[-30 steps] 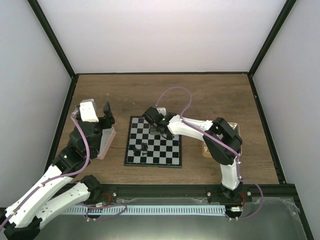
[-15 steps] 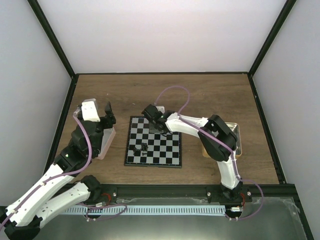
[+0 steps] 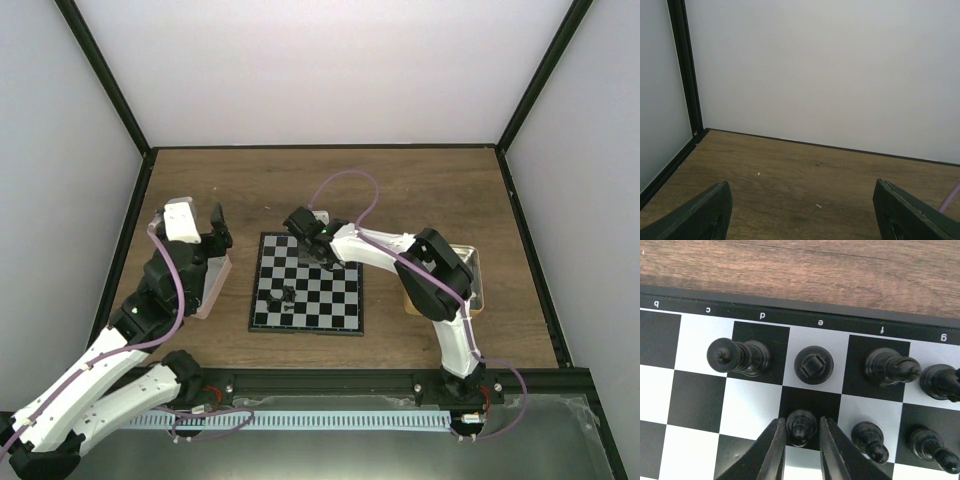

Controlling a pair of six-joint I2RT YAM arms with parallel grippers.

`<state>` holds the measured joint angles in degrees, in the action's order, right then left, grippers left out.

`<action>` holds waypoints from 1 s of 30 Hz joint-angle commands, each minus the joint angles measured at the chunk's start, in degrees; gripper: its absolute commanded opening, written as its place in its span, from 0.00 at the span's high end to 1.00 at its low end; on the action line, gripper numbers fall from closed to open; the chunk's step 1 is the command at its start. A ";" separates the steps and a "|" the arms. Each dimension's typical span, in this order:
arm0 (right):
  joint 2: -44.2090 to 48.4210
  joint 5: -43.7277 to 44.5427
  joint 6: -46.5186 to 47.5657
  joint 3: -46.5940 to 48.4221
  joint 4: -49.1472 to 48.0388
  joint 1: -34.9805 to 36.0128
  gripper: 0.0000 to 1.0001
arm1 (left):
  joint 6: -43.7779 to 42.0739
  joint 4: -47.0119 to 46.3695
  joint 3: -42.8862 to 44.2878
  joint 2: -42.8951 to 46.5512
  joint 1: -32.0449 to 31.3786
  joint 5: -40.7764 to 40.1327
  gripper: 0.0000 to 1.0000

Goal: Set up the chess pieces on the board
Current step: Place the chess piece on the chessboard, then pick up the chess piece from the chessboard.

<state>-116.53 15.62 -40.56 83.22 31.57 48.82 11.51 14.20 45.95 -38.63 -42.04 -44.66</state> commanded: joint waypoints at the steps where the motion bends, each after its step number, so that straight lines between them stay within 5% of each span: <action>1: 1.55 0.90 -0.09 2.17 0.55 -0.39 0.77 | -0.44 -0.75 -0.34 -0.06 0.13 0.20 0.21; 13: 9.89 -1.56 -0.19 0.10 -0.28 -0.39 0.69 | 0.54 -0.10 0.12 -0.41 0.29 0.49 0.20; 30: 24.35 -13.27 -7.47 -22.36 -11.15 8.76 0.56 | 1.61 -4.61 -2.47 0.98 0.22 4.03 0.19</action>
<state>-94.21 5.28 -45.19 62.76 23.64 55.27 12.71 12.47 43.92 -37.65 -42.00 -42.68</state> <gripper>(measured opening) 0.431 0.807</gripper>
